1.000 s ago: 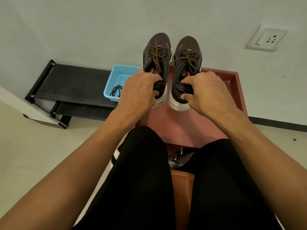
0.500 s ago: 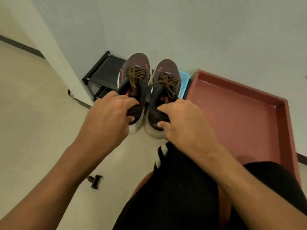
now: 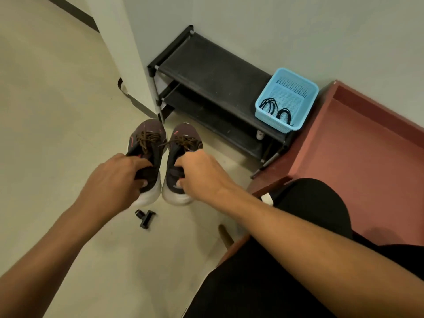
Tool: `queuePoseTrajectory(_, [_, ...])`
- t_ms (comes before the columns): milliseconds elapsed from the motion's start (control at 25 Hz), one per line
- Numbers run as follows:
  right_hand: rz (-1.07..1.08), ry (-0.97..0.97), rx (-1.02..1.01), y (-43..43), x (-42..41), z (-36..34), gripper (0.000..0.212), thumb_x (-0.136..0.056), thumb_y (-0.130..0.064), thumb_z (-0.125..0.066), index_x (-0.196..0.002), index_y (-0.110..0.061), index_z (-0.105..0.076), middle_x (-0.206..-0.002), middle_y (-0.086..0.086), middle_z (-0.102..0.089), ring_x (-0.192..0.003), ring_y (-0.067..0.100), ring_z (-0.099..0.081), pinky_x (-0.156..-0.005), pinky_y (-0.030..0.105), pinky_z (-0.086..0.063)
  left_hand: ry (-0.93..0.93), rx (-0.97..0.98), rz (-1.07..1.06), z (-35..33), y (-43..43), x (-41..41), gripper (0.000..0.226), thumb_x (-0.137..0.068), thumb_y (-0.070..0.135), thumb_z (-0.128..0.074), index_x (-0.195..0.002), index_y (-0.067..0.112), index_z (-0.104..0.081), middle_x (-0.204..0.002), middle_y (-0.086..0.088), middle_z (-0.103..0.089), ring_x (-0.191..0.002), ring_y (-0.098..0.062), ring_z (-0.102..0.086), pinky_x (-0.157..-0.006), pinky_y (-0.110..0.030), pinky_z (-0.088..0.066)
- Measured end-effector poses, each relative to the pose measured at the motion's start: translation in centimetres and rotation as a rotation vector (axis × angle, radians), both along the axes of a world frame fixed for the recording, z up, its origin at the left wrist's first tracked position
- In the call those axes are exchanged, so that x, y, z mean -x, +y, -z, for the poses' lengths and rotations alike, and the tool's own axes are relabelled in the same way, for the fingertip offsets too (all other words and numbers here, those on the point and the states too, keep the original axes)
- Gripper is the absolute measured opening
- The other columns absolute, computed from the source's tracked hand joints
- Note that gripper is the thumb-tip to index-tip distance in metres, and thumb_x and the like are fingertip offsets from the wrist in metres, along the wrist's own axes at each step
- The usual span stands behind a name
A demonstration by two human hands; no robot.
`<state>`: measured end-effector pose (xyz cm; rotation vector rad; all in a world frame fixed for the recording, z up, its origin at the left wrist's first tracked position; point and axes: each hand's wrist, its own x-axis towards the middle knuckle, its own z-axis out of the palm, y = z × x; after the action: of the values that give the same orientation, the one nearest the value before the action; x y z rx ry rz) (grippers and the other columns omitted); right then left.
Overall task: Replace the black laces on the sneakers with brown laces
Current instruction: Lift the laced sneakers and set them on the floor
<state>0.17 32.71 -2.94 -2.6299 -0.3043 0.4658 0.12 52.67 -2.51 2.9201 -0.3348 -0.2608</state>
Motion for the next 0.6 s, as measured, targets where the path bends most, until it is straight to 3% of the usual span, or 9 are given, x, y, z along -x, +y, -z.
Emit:
queuePoseTrajectory(160, [0.141, -0.044, 0.048, -0.2, -5.9, 4.9, 0.009, -0.089, -0.014, -0.077, -0.098, -0.014, -0.074, -0.091, 0.006, -0.072, -0.087, 0.029, -0.071, -0.081, 0.045, -0.063, 0.024, 0.083, 0.045, 4.7, -0.9, -6.7, 0.042, -0.089, 0.002, -0.074, -0.127, 0.018, -0.072, -0.097, -0.008, -0.058, -0.098, -0.03, -0.056, -0.079, -0.044, -0.051])
queuePoseTrajectory(280, [0.229, -0.129, 0.095, -1.5, -9.9, 7.7, 0.015, -0.093, -0.013, -0.074, -0.107, -0.012, -0.073, -0.096, 0.008, -0.071, -0.092, 0.032, -0.069, -0.081, 0.046, -0.062, -0.052, 0.166, 0.085, 8.1, -2.8, -12.6, 0.043, -0.085, -0.005, -0.074, -0.125, 0.01, -0.074, -0.106, -0.02, -0.069, -0.102, -0.038, -0.058, -0.082, -0.049, -0.051])
queuePoseTrajectory(400, [0.321, -0.196, 0.082, -2.9, -13.9, 10.4, 0.019, -0.095, -0.012, -0.07, -0.114, -0.011, -0.072, -0.101, 0.009, -0.071, -0.094, 0.031, -0.068, -0.079, 0.044, -0.061, -0.141, 0.169, 0.142, 11.3, -4.6, -17.9, 0.043, -0.084, -0.007, -0.072, -0.124, 0.007, -0.073, -0.11, -0.018, -0.072, -0.104, -0.039, -0.058, -0.085, -0.052, -0.053])
queuePoseTrajectory(600, [0.326, -0.249, 0.105, -3.8, -18.1, 13.9, 0.016, -0.097, 0.003, -0.058, -0.108, -0.006, -0.066, -0.102, 0.011, -0.063, -0.099, 0.026, -0.062, -0.075, 0.041, -0.058, -0.2, 0.181, 0.146, 16.2, -6.6, -23.5, 0.044, -0.088, -0.007, -0.071, -0.13, 0.007, -0.07, -0.116, -0.017, -0.069, -0.115, -0.038, -0.057, -0.094, -0.051, -0.054])
